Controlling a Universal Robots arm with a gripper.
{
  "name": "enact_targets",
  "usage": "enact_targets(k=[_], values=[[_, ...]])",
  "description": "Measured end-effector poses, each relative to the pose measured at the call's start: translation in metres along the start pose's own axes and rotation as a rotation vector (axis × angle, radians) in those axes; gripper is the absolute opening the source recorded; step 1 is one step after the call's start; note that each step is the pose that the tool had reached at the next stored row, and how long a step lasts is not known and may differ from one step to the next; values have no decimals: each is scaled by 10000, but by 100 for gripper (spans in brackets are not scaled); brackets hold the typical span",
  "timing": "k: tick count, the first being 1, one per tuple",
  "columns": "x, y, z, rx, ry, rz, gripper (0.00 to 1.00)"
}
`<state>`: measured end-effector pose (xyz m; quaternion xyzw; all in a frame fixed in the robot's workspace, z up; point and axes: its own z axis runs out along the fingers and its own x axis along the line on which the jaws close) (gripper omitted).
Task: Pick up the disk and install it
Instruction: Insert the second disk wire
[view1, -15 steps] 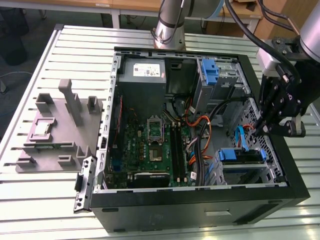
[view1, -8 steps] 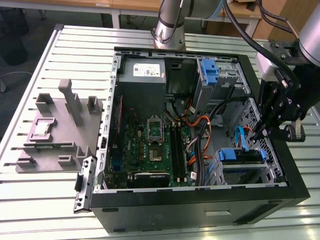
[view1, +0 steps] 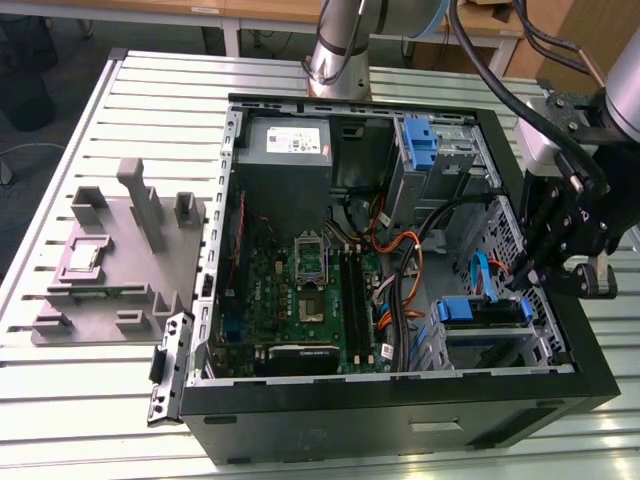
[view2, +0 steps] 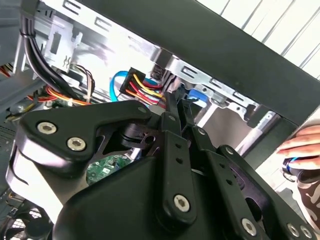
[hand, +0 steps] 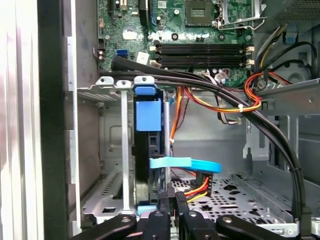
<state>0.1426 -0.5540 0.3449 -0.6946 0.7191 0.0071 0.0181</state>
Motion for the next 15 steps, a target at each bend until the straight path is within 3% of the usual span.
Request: enact_targets(k=[5,15], values=[[65,11,-2,7,-1,-1,16],[109,34,-1,11,30,-7,16]])
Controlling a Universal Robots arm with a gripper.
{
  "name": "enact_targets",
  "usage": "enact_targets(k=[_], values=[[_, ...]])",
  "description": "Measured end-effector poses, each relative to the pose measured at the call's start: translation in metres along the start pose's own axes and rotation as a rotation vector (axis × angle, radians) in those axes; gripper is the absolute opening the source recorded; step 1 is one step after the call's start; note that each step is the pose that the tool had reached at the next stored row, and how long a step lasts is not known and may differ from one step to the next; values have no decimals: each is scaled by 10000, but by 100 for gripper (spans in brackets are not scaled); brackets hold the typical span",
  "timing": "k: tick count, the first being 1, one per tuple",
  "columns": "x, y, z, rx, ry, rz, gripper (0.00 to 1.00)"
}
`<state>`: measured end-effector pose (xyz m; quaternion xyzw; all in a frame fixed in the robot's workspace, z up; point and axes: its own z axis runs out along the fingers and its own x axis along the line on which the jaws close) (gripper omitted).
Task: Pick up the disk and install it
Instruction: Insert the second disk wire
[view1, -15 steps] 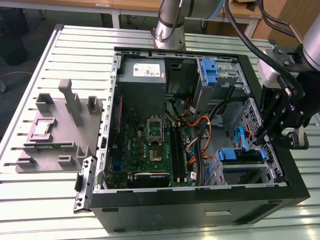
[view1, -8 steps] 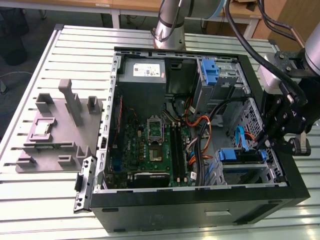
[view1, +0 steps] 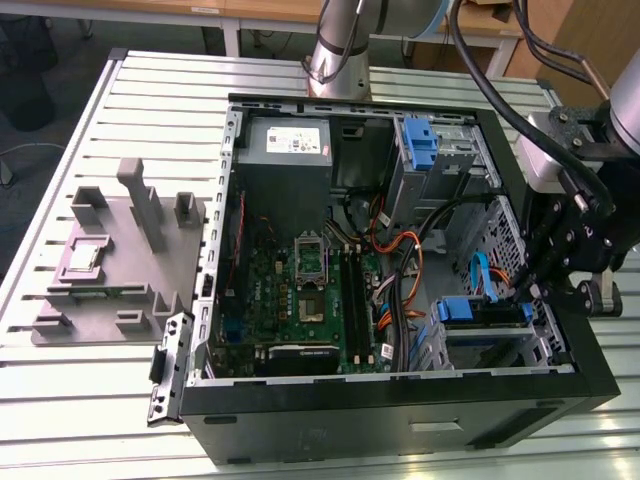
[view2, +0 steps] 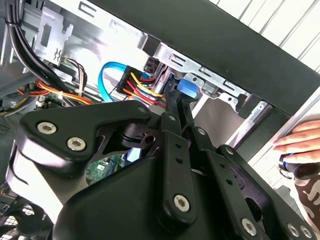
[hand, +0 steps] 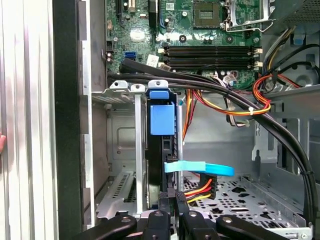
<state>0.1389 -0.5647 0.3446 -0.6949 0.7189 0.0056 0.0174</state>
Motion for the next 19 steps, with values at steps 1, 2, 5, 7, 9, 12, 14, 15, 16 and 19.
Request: enact_targets(k=[1,2,5,7,9,12,14,15,16,19], values=[[6,0,1,0,5,-1,16],[12,0,2,1,9,-1,16],[20,1,8,1,17,-1,16],[24,1,15,1,19,-2,16],[26,1,22,1,21,-2,16],[26,1,23,1,21,-1,16],[26,1,24,1,20,-2,16],[26,1,24,0,20,-2,16],[26,1,25,1,20,-2,16],[26,1,25,1,20,-2,18]])
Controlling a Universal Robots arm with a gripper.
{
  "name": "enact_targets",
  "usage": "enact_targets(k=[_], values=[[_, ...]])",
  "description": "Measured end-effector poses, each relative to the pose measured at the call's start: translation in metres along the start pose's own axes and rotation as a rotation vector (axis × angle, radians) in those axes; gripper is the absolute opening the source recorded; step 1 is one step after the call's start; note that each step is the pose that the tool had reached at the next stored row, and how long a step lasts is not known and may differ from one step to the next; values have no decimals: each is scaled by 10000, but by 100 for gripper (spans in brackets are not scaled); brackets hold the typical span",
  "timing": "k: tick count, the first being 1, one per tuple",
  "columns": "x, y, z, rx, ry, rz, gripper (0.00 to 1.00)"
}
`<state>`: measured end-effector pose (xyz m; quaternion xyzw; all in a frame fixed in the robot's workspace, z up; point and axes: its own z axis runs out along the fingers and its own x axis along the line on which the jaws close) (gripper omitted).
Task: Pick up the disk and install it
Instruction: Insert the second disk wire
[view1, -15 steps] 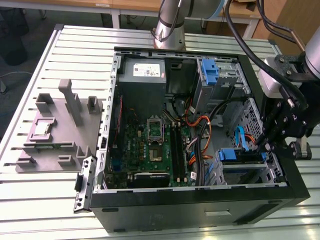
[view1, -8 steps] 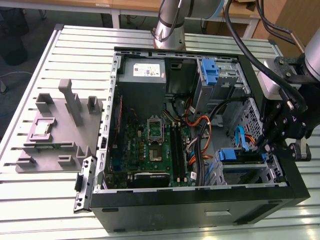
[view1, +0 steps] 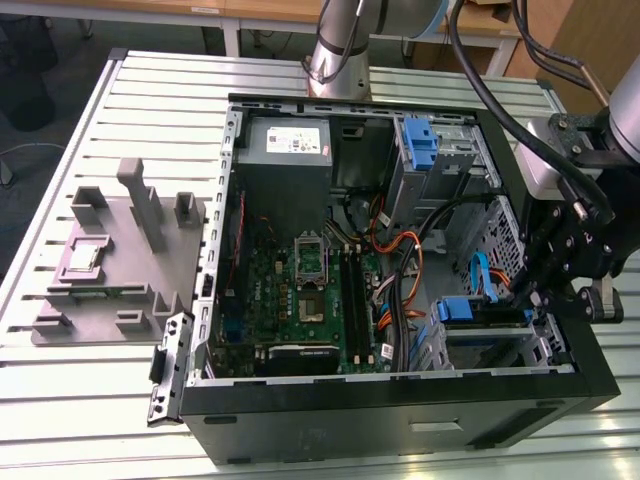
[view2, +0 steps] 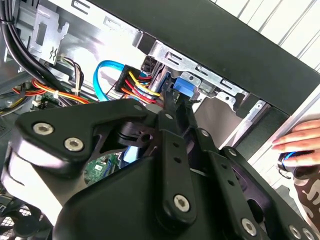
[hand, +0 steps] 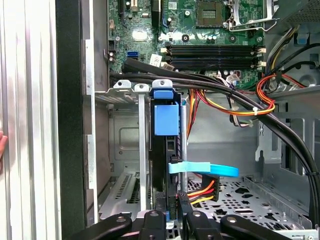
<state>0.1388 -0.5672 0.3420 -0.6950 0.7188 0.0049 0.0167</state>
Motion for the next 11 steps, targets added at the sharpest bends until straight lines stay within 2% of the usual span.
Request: enact_targets(k=[1,11], values=[[0,0,0,0,-1,0,24],[2,1,60,-24,23,1,24]])
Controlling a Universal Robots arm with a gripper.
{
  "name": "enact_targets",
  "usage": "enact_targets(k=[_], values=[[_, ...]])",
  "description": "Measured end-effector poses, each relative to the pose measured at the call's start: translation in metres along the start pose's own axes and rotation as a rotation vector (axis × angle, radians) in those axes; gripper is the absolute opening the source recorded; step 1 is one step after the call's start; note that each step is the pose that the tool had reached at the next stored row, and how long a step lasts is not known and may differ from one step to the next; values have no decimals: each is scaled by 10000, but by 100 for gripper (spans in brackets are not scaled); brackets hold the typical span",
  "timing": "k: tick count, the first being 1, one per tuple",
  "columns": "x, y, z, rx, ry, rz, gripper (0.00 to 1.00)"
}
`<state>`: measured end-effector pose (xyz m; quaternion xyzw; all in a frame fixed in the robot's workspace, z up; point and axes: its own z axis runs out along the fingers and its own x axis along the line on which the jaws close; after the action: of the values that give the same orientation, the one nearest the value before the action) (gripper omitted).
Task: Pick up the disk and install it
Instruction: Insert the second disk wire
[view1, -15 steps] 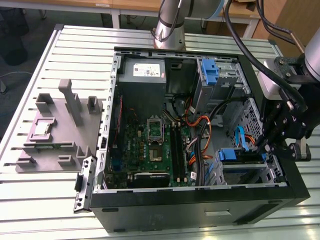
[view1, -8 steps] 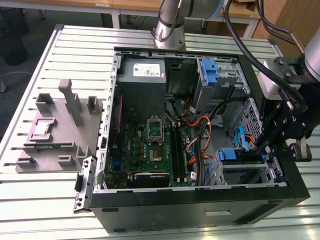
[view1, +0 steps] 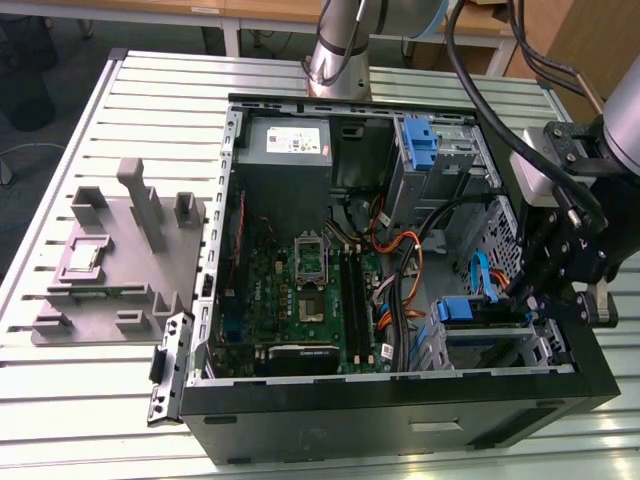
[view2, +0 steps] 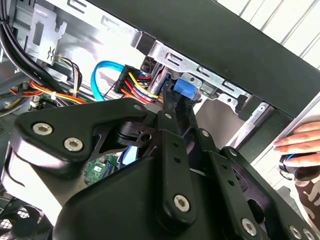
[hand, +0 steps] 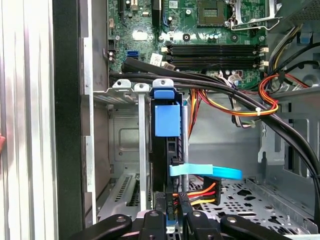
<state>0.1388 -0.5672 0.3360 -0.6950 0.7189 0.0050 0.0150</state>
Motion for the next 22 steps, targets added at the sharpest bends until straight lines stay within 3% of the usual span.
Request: enact_targets(k=[15,17,18,22], values=[[0,0,7,-1,0,0,24],[0,0,7,0,1,0,23],[0,0,7,0,1,0,16],[0,0,8,0,0,0,16]])
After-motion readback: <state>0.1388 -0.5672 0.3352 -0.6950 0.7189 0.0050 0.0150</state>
